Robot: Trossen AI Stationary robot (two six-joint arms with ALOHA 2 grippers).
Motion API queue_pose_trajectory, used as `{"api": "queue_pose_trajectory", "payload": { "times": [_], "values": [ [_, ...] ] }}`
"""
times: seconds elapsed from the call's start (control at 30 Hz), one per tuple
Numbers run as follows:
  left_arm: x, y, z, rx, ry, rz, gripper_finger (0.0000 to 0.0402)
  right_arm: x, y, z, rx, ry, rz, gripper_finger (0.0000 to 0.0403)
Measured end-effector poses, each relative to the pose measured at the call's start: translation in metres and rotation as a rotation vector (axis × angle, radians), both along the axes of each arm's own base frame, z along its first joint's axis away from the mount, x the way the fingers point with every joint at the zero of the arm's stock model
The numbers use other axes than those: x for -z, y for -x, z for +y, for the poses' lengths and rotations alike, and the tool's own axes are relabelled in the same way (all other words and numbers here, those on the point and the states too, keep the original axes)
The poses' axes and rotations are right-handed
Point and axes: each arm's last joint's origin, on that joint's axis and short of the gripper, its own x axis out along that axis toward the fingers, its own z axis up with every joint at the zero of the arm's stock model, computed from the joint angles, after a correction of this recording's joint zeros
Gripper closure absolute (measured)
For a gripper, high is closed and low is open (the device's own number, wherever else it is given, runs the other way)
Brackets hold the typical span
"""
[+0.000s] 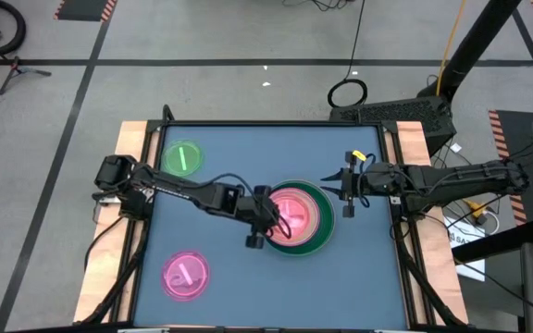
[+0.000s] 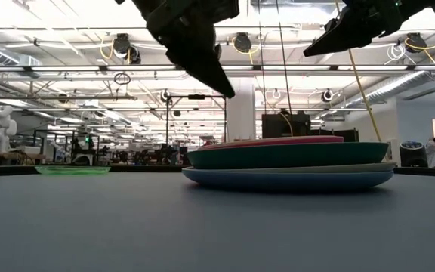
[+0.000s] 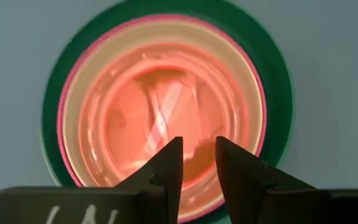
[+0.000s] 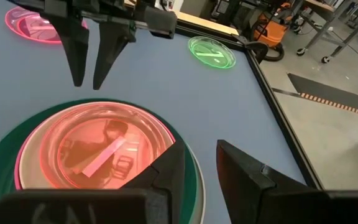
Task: Stack plastic plates
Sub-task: Stack the light pink plate on top of the other light pink plate
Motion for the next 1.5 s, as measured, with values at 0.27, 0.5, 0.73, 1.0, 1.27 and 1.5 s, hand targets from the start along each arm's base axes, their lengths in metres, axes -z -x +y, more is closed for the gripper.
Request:
{"api": "queue_pose_trajectory", "payload": {
  "times": [0.27,0.5,0.73,1.0,1.27,1.5],
  "values": [
    [0.006,0.009,0.001,-0.050,0.020,0.112,0.0298,0.000,0.000,0.000,-0.001,0.002,0.001,0.0314],
    [0.016,0.034,0.004,-0.182,0.073,0.388,0.0298,0.000,0.000,0.000,-0.001,0.002,0.000,0.0314],
    [0.021,0.060,-0.010,-0.170,0.035,0.638,0.0298,0.000,0.000,0.000,-0.001,0.002,0.000,0.0314],
    [0.036,0.084,-0.047,-0.065,-0.031,0.721,0.0298,0.000,0.000,0.000,0.006,-0.014,-0.002,0.0314],
    [0.058,0.120,-0.078,-0.200,0.003,0.856,0.0298,0.000,0.000,0.000,0.007,-0.021,-0.004,0.0314],
    [0.056,0.147,-0.122,-0.188,0.034,0.881,0.0298,-0.002,-0.001,0.000,-0.007,0.010,-0.024,0.0314]
  ]
}}
